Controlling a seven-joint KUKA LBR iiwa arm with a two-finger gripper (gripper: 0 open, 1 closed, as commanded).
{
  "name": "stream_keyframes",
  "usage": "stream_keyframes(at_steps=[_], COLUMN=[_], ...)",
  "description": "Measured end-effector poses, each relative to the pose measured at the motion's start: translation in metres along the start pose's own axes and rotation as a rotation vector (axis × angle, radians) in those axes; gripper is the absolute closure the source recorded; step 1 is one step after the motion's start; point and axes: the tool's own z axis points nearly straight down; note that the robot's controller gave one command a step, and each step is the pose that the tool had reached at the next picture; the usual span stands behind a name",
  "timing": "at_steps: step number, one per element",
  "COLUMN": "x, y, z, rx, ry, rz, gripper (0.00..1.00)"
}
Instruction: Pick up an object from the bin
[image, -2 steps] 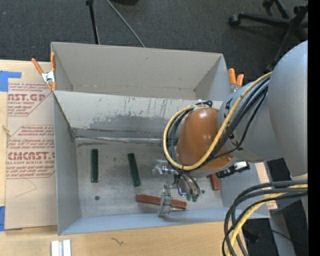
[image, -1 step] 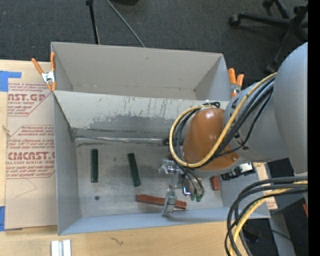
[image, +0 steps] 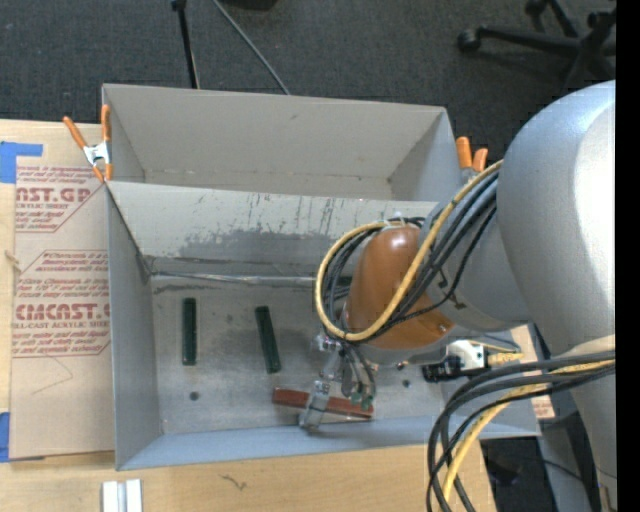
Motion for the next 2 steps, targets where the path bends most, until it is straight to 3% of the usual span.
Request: stream_keyframes(at_steps=[1,2], x=[0.0,0.0001], y=[0.0002,0.0003], z=[0.0003,-0.0003], rx=[0.0,0.0], ry=[-0.001,-0.001], rz=[0.0,-0.001], gripper=[0.0,1.0])
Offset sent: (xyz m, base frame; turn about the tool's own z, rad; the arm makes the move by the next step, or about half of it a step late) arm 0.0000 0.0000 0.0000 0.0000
